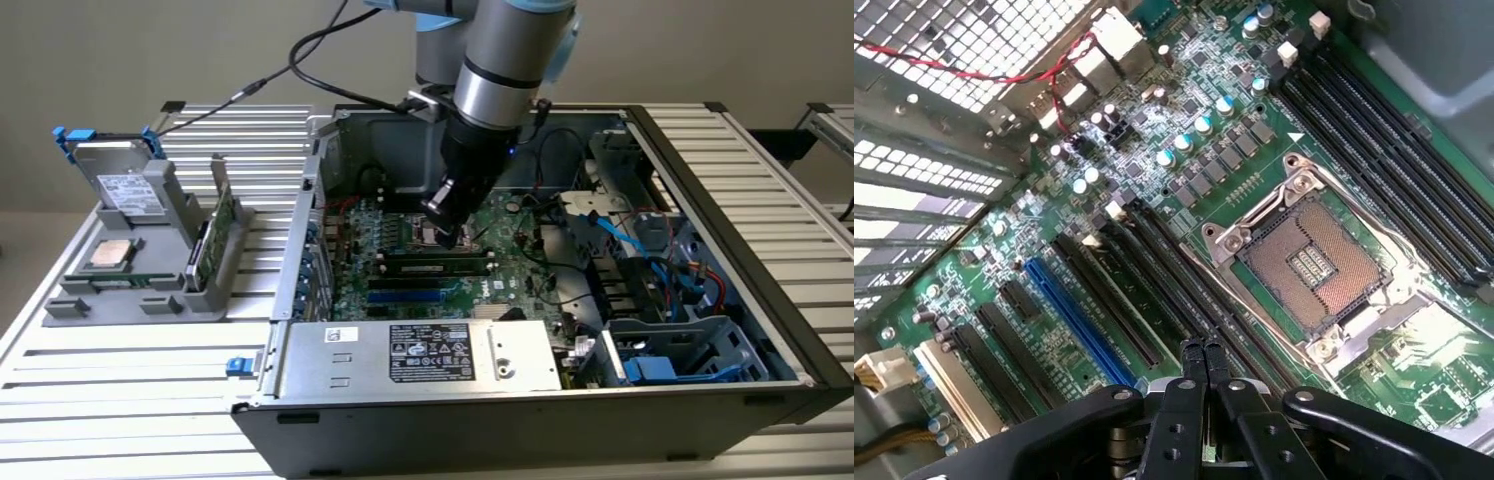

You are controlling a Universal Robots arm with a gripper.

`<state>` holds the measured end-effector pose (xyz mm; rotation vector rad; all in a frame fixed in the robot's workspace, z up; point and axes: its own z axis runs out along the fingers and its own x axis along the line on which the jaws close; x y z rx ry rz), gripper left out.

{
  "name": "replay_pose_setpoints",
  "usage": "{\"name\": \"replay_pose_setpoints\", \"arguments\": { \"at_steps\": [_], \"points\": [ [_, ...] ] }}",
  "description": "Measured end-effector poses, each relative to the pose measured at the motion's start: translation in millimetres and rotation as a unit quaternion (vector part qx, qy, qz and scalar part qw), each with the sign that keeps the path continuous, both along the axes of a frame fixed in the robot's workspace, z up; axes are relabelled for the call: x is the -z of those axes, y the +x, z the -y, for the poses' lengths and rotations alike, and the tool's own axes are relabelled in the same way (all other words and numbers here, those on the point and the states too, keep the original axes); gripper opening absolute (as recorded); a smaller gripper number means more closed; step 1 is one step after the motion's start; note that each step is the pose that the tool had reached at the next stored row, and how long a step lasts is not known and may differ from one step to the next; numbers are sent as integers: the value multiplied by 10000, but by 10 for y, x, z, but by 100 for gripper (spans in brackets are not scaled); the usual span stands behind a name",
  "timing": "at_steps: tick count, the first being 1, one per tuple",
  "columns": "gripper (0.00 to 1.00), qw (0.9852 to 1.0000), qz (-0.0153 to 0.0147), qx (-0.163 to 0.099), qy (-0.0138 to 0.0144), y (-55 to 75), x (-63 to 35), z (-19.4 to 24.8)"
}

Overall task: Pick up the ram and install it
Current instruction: 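Press down the ram until it locks into place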

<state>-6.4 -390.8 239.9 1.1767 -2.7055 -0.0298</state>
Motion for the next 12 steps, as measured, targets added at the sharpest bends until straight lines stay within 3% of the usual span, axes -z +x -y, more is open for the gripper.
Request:
{"name": "replay_pose_setpoints", "arguments": {
  "at_steps": [6, 12],
  "points": [
    [10, 9994, 19, 329, -44, 0, 4, 0],
    [10, 9978, 41, 649, -98, 0, 9, 0]
  ]
}}
